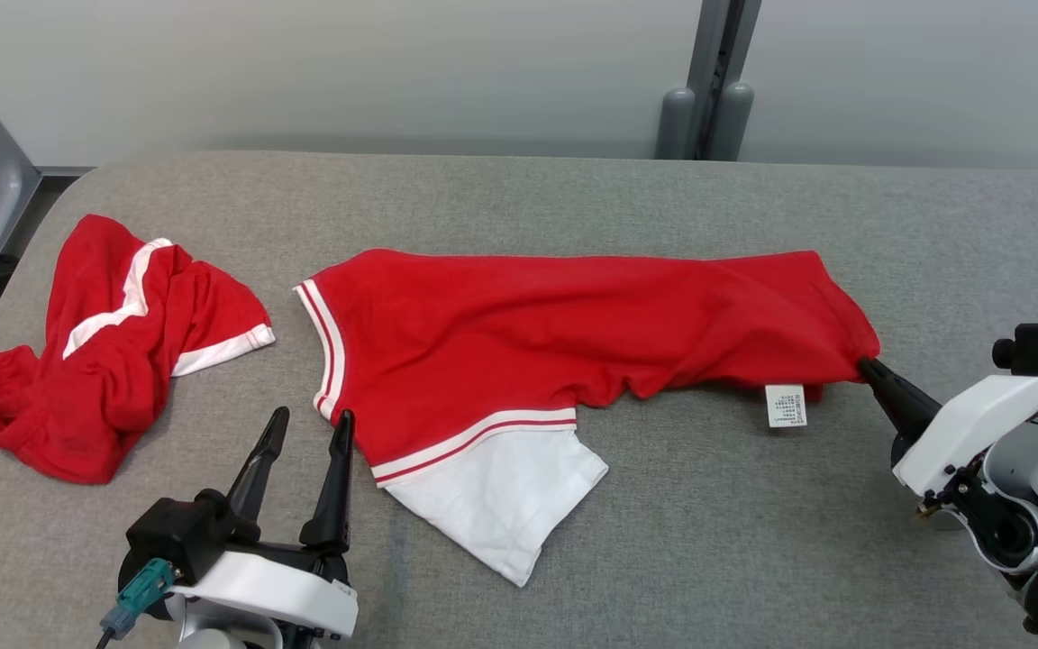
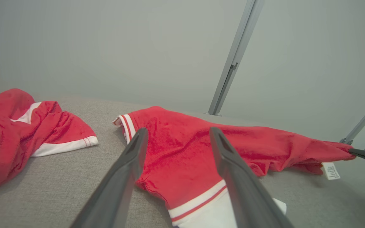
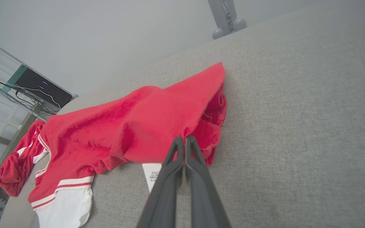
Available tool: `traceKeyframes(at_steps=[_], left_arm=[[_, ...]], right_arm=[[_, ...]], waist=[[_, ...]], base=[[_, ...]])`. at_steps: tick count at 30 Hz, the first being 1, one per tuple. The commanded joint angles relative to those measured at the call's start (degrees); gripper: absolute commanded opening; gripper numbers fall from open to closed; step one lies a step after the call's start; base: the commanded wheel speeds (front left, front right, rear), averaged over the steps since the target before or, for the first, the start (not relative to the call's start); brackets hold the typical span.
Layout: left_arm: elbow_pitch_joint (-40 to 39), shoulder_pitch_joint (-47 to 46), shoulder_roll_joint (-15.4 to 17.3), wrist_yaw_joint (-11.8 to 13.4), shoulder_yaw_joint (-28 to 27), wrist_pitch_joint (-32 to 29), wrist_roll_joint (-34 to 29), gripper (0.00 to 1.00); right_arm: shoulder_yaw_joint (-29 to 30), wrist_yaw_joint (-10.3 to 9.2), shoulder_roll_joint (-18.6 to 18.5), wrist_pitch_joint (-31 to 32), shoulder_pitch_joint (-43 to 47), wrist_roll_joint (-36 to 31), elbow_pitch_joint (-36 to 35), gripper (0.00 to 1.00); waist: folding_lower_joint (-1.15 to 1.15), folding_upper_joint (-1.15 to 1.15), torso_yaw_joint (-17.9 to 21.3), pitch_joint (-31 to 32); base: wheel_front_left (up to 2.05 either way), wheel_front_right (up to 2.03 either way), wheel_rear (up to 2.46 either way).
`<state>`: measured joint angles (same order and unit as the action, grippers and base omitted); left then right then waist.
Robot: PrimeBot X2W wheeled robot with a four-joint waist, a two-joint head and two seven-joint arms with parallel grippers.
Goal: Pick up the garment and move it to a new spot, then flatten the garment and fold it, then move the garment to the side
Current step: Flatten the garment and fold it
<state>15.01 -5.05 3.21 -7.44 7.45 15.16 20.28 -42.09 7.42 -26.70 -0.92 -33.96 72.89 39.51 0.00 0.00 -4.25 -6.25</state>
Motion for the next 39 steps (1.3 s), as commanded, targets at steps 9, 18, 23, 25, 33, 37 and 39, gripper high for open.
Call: traceKeyframes(at_steps=[9,18,23,25,33,37,39], left_arm=[[-0.1,1.3,0.2,-0.1,-0.9,0.2,-0.2,1.0],[-0.7,1.5,0.1,-0.1,-2.0,0.2,-0.6,1.0],[-0.8,1.7,0.3,-0.1,-2.3,0.2,-0.6,1.0],[-0.9,1.5,0.4,-0.1,-2.3,0.2,-0.6,1.0],[-0.3,-0.1,0.7,-0.1,-1.4,0.2,-0.3,1.0],[-0.1,-0.5,0.6,-0.1,-0.8,0.2,-0.1,1.0],[-0.1,-0.6,0.6,-0.1,-0.5,0.2,0.0,1.0]], right_arm=[[-0.9,0.14,-6.7,2.1,6.1,4.3,-10.9,0.0],[0.5,0.14,-14.2,3.7,14.8,8.2,-24.3,0.0],[2.5,0.14,-18.1,3.0,21.4,12.5,-32.4,0.0],[3.5,0.14,-19.2,2.7,23.8,14.6,-36.1,0.0],[4.6,0.14,-20.4,2.7,24.9,15.8,-40.4,0.0],[4.0,0.15,-16.4,3.5,20.3,14.8,-35.3,0.0],[3.5,0.14,-13.8,4.0,17.4,14.1,-31.6,0.0]], waist=[[0.0,0.0,3.4,1.2],[0.0,0.0,5.9,0.9],[0.0,0.0,6.8,0.4],[0.0,0.0,7.0,0.2],[0.0,0.0,5.7,0.0],[0.0,0.0,4.4,-0.4],[0.0,0.0,3.5,-0.7]], base=[[0.0,0.0,0.0],[0.0,0.0,0.0],[0.0,0.0,0.0],[0.0,0.0,0.0],[0.0,0.0,0.0],[0.0,0.0,0.0],[0.0,0.0,0.0]])
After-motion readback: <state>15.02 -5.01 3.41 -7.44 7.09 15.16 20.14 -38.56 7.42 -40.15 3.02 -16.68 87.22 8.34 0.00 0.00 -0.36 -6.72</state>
